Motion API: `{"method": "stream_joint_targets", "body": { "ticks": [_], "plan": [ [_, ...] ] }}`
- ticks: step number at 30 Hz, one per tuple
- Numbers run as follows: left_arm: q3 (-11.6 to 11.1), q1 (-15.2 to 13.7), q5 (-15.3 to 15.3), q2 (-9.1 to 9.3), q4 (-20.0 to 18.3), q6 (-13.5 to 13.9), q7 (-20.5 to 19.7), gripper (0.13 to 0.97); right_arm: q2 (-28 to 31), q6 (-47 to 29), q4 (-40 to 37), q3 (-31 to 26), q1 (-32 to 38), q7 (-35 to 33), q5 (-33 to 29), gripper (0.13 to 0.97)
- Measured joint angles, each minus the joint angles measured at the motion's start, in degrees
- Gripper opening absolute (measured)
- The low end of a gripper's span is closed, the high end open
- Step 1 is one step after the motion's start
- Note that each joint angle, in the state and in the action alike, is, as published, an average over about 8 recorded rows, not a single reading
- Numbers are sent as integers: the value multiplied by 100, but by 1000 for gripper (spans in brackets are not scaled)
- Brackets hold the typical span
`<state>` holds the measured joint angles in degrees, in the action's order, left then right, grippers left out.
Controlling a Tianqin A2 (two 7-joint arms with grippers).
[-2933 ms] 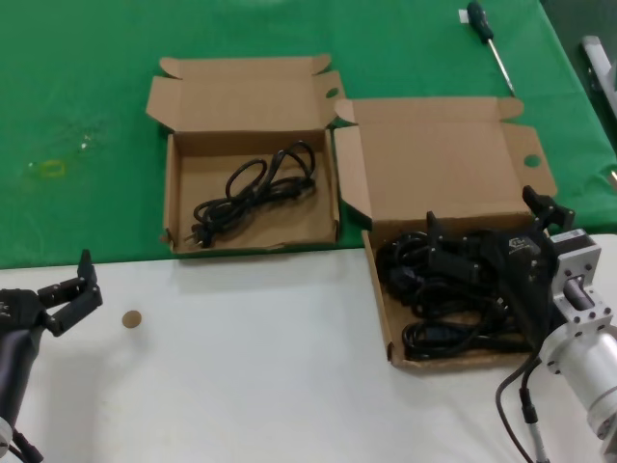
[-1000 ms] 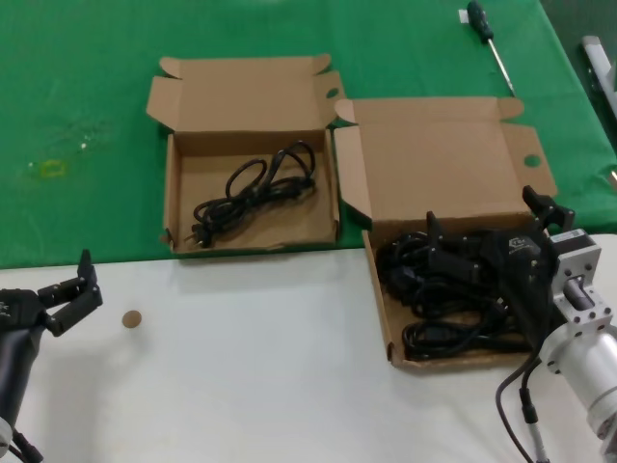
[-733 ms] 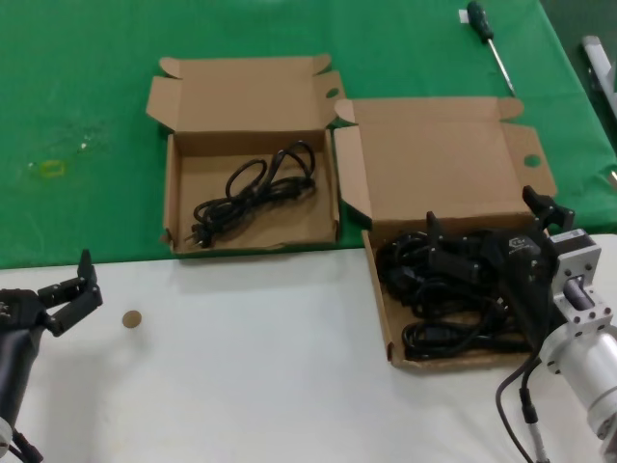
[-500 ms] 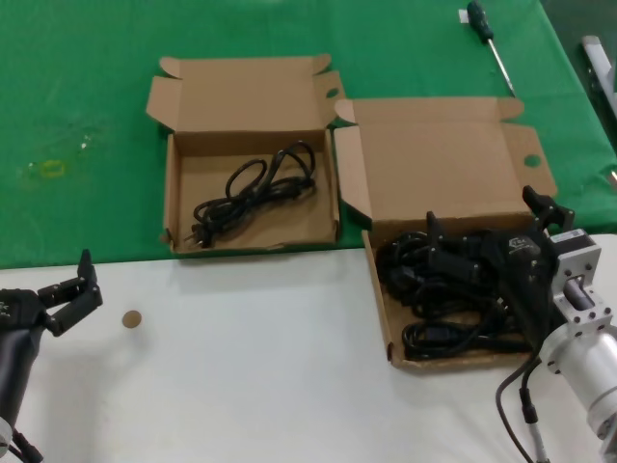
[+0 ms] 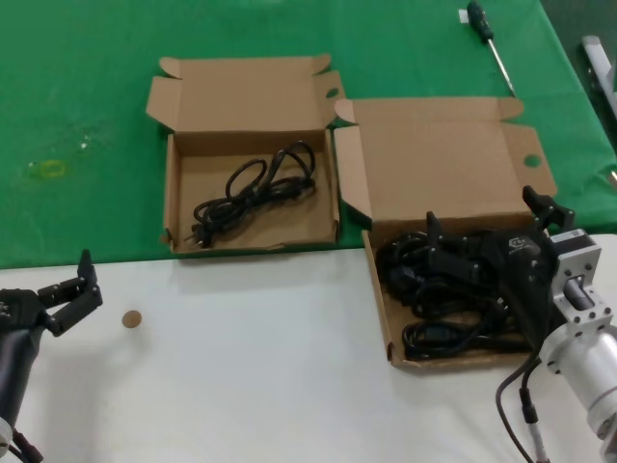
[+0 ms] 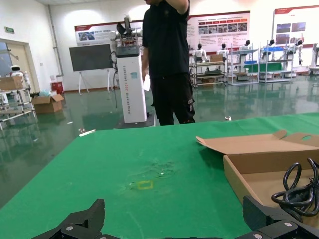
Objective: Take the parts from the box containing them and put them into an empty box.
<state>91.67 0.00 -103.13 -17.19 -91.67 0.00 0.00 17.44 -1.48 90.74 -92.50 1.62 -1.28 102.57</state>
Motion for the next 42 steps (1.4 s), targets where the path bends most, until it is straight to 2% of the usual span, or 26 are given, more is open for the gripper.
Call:
{"method": "stream_joint_targets", "body": {
  "ticks": [42],
  "plan": [
    [0,0,0,0,0,0,0,966,0,0,0,0,0,0,0,966]
  ]
}}
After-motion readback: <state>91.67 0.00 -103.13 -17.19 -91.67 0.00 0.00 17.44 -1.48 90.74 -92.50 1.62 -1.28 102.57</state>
